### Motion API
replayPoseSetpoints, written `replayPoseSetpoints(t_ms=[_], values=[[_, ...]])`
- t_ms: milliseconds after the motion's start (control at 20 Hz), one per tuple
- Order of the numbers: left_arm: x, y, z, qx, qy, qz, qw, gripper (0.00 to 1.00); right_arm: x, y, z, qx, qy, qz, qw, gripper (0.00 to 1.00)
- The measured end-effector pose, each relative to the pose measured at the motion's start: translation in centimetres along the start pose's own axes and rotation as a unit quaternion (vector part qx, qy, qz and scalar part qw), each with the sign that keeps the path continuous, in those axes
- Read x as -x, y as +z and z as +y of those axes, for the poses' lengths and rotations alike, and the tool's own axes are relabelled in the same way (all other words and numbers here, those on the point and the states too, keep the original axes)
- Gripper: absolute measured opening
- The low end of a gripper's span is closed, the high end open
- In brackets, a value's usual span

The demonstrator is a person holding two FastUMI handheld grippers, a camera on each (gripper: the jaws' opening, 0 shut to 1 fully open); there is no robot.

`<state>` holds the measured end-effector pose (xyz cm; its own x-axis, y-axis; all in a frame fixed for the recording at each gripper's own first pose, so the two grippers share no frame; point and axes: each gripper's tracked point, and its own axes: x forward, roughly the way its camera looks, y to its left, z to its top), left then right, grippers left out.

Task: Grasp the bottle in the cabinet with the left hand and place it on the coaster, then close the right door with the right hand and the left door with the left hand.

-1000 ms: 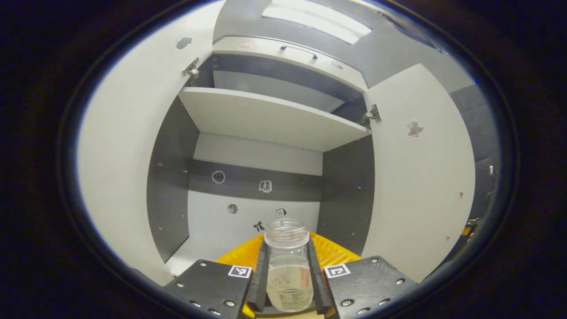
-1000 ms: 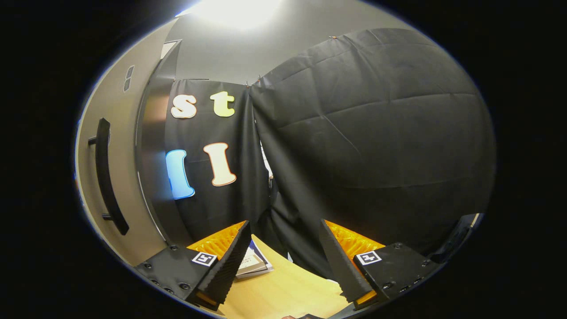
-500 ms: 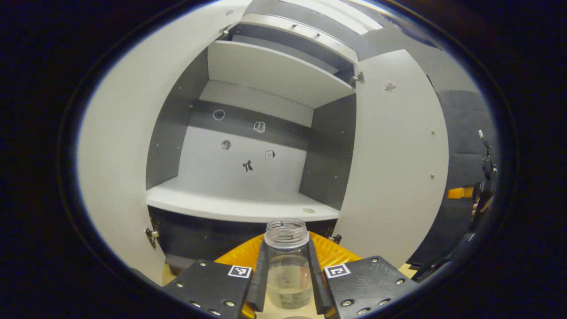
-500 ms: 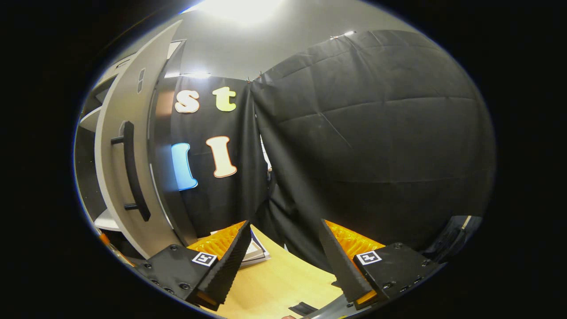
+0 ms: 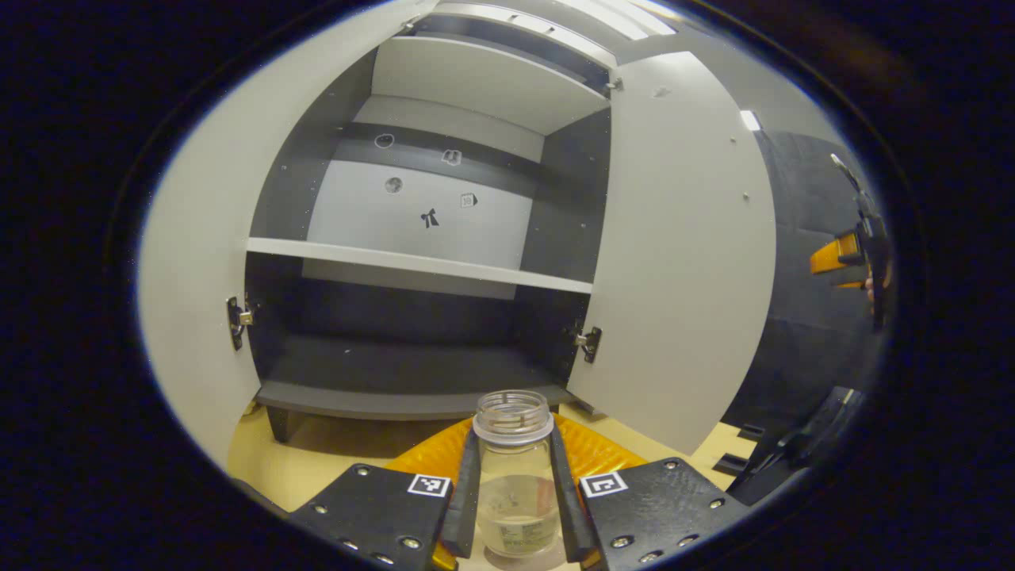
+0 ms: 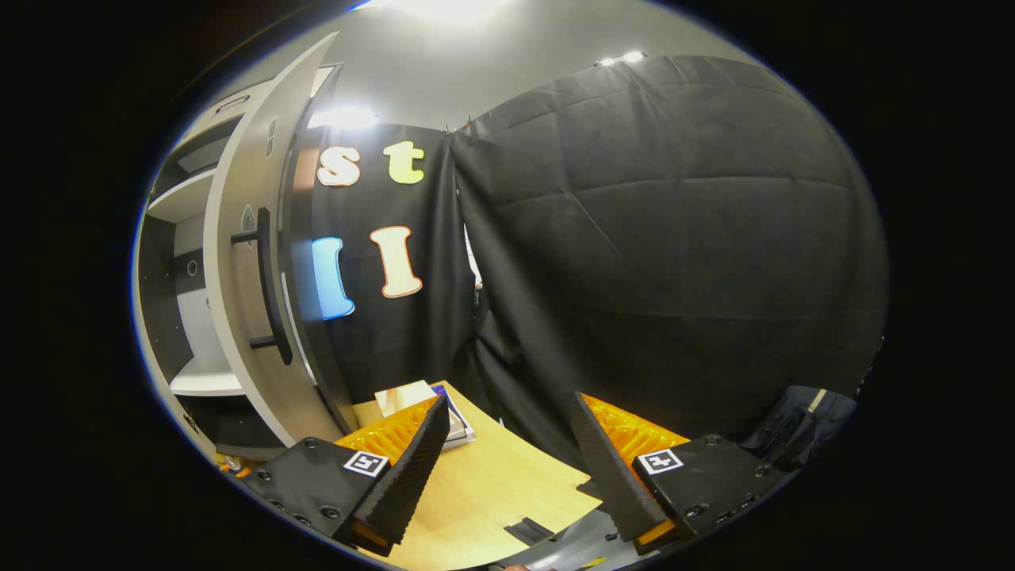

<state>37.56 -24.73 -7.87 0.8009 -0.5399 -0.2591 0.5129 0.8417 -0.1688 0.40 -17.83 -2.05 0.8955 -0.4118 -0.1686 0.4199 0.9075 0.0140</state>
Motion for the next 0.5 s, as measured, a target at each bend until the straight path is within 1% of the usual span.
replayPoseSetpoints(t_ms=[50,100,300,400,500], values=[[-0.1,-0.1,0.0,-0.002,-0.005,-0.004,1.0,0.37,0.2,-0.3,-0.4,0.007,-0.004,0.007,1.0,0.98],[-0.2,-0.3,0.0,-0.009,-0.01,-0.005,1.0,0.45,0.4,-0.4,-0.9,0.015,-0.01,0.013,1.0,0.98],[-0.1,-2.1,-1.0,-0.057,-0.028,-0.01,0.998,0.45,1.4,-0.2,-1.5,0.038,-0.015,0.023,0.999,0.98],[-0.1,-2.5,-0.7,-0.088,-0.032,-0.012,0.996,0.44,2.0,-0.7,-1.7,0.04,-0.017,0.028,0.999,0.98],[0.0,-3.0,-0.6,-0.096,-0.034,-0.008,0.995,0.45,2.2,-0.5,-1.6,0.052,-0.014,0.022,0.998,0.98]])
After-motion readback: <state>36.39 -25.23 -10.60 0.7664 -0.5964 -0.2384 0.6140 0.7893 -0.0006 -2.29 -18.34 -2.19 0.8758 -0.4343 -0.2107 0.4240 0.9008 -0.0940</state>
